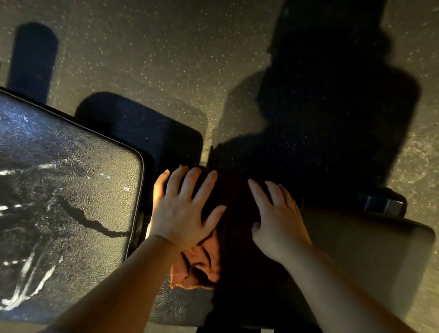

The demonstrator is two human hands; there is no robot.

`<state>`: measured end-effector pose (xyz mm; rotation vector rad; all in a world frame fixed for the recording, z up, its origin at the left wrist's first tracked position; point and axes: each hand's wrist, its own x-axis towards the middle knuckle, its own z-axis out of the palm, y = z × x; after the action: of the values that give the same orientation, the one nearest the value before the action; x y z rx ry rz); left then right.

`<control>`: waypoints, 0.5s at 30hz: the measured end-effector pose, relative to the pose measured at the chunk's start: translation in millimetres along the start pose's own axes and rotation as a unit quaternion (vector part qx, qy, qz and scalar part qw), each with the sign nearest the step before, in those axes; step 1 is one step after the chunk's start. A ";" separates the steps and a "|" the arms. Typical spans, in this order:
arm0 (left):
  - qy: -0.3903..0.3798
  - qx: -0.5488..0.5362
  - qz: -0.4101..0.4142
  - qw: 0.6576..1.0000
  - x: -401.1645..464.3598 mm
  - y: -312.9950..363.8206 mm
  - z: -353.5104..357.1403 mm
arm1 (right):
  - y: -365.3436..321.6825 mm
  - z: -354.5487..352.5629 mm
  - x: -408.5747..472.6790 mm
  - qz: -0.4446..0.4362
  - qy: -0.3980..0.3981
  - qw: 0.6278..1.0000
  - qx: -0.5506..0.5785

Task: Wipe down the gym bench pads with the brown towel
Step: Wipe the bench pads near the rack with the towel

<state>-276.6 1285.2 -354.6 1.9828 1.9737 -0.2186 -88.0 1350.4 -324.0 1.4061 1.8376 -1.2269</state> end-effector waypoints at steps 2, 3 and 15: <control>-0.009 0.011 0.013 1.000 -0.4 -0.3 0.1 | 4.5 -8.8 3.1 -0.012 -0.016 0.999 -0.032; -0.011 0.015 0.023 1.000 0.2 -0.3 0.4 | 6.8 -11.1 4.9 -0.019 -0.019 0.998 -0.050; -0.067 0.138 0.049 0.987 18.6 52.2 12.3 | 38.3 19.5 9.8 -0.042 0.089 0.983 -0.157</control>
<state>-222.8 1299.5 -365.7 2.1628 1.8375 -0.6152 -57.7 1339.8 -354.2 1.3049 2.1231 -0.8237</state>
